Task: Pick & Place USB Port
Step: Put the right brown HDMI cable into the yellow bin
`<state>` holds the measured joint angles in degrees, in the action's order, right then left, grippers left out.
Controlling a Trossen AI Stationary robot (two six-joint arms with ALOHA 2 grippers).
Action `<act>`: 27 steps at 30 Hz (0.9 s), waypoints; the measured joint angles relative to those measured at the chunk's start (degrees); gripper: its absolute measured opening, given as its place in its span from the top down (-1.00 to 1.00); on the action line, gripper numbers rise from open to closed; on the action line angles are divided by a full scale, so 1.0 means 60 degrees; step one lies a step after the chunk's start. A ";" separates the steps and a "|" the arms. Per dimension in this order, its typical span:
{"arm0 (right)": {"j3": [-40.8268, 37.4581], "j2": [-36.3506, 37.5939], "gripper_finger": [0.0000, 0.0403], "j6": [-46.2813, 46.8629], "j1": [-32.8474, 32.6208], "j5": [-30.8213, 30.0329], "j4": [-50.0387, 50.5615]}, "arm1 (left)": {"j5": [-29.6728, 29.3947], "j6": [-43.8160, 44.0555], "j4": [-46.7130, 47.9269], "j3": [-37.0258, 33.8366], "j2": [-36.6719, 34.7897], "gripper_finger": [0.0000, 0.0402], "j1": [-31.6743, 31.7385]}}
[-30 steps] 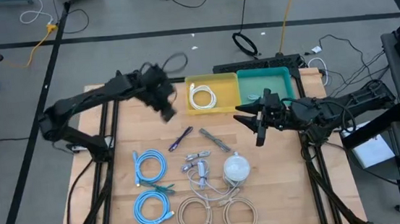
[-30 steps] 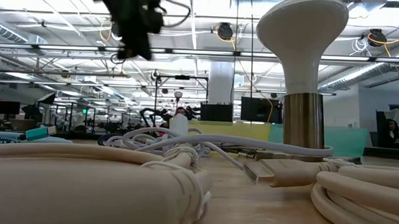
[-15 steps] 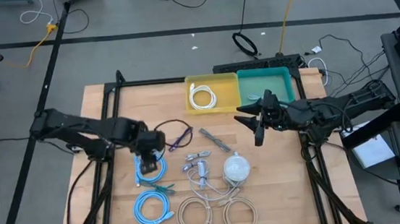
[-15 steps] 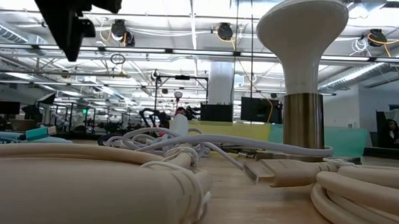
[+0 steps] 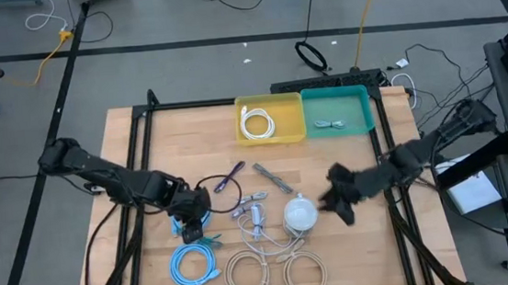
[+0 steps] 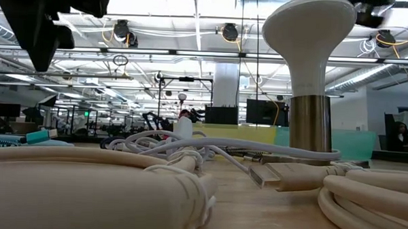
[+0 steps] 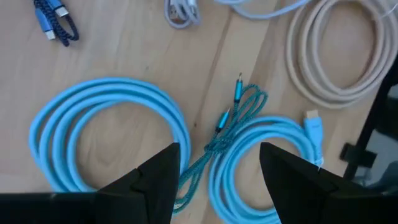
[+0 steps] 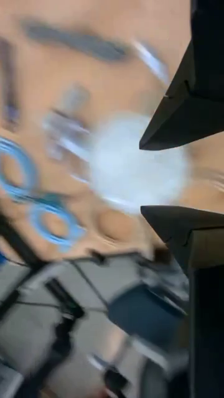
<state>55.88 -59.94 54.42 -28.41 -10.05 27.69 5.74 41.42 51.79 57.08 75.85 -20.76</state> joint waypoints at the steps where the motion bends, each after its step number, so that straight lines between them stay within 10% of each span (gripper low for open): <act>1: -0.0137 0.0000 0.28 0.0541 -0.0362 0.0092 0.0031 | -0.0052 0.0140 -0.0113 0.0000 0.0000 -0.12 -0.0035; 10: -0.0784 -0.0847 0.28 0.4366 -0.3743 -0.0038 0.0791 | -0.0934 0.1475 -0.1087 0.0000 -0.0004 -0.12 -0.0184; 27: -0.0763 -0.5310 0.34 0.3102 -0.4331 -0.0848 -0.3446 | -0.3102 0.3990 -0.3923 0.0000 -0.0004 -0.12 -0.0493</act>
<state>51.31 -91.80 73.03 -54.40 -15.14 7.02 -12.87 65.36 28.25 57.08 75.83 -23.72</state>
